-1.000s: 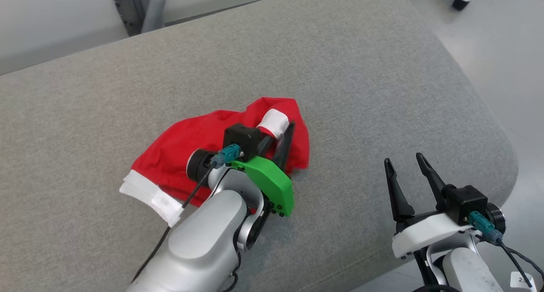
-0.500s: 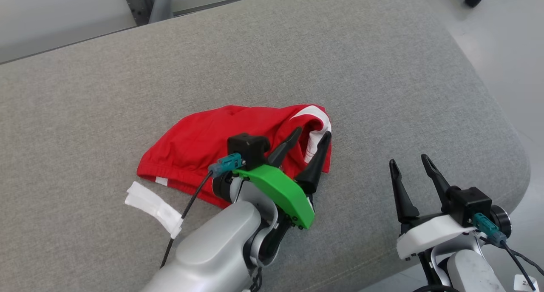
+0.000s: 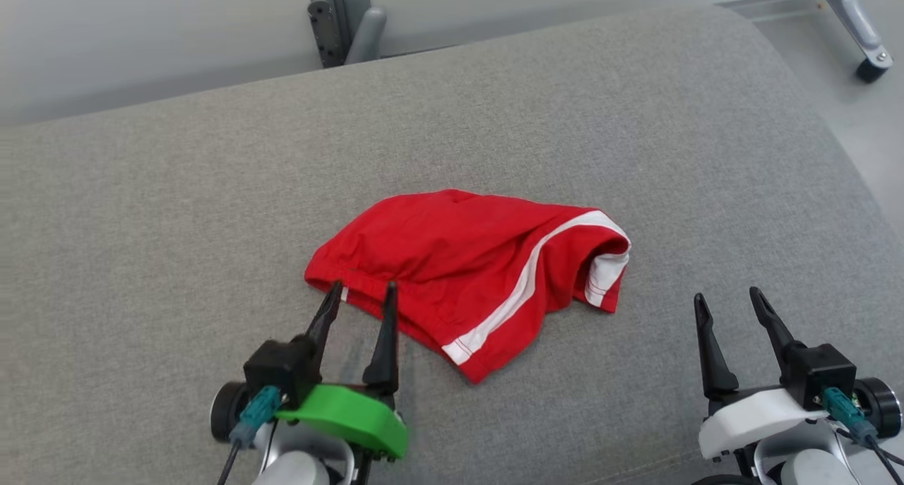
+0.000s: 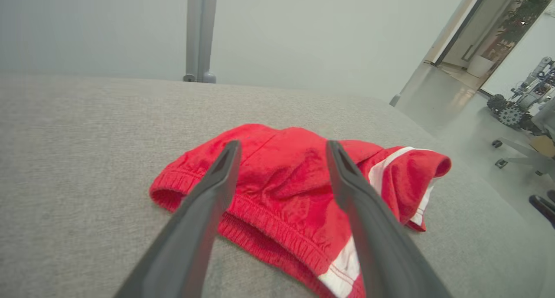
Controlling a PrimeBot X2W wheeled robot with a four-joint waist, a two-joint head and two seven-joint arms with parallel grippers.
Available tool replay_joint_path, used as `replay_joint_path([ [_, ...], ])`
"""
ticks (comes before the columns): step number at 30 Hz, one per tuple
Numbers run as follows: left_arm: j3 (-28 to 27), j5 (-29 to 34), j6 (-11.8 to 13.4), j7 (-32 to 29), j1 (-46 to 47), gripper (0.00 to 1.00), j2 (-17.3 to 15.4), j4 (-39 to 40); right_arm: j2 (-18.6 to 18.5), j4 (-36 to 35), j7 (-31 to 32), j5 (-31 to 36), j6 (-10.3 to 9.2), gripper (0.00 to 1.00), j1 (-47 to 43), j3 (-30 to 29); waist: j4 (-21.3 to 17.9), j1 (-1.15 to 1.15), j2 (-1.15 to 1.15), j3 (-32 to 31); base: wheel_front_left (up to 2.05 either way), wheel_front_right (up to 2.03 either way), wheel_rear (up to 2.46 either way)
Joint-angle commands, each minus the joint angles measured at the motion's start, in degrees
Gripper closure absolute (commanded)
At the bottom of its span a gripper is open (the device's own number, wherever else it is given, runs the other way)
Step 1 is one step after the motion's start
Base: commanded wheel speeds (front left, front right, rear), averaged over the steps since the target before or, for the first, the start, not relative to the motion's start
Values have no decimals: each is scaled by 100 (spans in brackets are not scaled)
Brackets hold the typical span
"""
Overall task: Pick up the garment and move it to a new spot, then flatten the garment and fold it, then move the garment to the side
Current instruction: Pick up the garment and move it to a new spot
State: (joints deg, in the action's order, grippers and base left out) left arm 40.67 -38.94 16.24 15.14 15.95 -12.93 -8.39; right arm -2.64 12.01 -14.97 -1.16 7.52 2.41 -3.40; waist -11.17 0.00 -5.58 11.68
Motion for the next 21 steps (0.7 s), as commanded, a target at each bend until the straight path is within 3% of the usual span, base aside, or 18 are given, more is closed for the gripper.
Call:
replay_joint_path([
  [1, -237, 232, 54, 0, -397, 0, -46, 40, -56, -10, -9, 68, -6, 0, -182, -67, 323, 0, 0, -346, 0, 0, 0],
  [9, -1350, 926, -175, 1, -1323, 0, 68, 259, -218, 10, -9, 94, -6, 0, -469, -212, 659, 0, 0, -542, 0, 0, 0],
  [15, -2029, 1802, -734, 1, -1944, 0, 30, 355, -297, 39, -9, 78, -6, 0, -618, -316, 791, 0, 0, -697, 0, 0, 0],
  [16, -2201, 2018, -938, 2, -2136, 0, 47, 366, -301, -6, -9, 83, -6, 0, -662, -349, 829, 0, 0, -760, 0, 0, 0],
  [21, -2734, 2388, -1308, 1, -2587, 0, 160, 305, -265, -109, -9, 43, -6, 0, -728, -341, 857, 0, 0, -827, 0, 0, 0],
])
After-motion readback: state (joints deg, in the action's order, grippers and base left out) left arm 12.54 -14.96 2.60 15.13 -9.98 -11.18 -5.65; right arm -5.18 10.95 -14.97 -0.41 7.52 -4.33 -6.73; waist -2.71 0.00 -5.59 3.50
